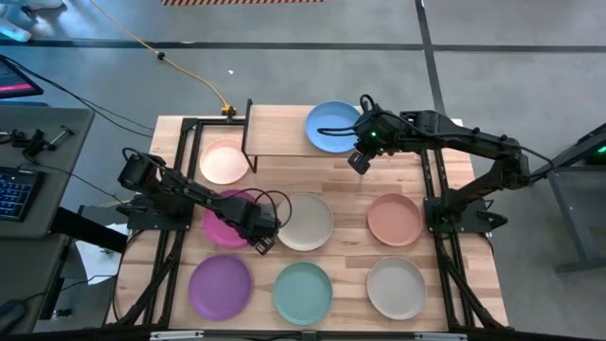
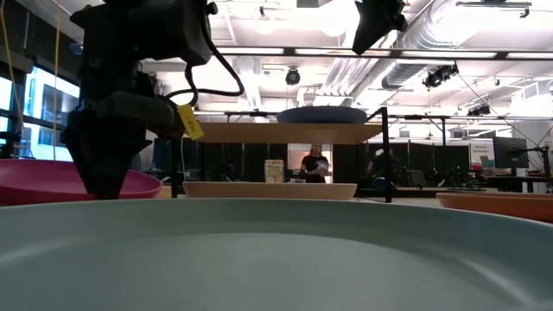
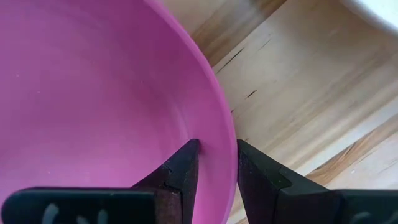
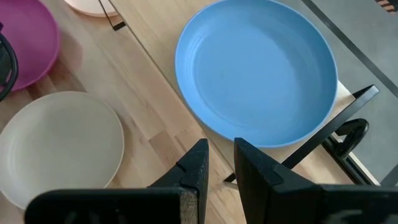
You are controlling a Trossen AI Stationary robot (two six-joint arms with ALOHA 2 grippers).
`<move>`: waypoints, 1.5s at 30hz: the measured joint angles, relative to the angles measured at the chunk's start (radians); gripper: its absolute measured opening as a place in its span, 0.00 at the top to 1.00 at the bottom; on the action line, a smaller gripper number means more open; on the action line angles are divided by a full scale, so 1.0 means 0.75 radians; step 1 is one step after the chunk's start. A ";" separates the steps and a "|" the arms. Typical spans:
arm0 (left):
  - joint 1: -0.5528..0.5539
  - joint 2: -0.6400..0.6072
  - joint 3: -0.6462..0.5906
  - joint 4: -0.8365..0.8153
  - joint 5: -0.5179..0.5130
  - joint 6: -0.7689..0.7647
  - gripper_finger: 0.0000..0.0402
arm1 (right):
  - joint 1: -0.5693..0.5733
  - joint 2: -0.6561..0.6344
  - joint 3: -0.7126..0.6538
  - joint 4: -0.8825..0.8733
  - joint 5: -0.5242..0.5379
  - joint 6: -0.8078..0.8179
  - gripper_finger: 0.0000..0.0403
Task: Place and stack plates onto a shelf
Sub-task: Stack the pink plate on top of the blue plate on the shelf
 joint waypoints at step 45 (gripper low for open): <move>-0.196 -0.542 -0.003 -0.170 -0.055 0.185 1.00 | 0.068 0.000 -0.001 -0.018 -0.035 -0.121 0.85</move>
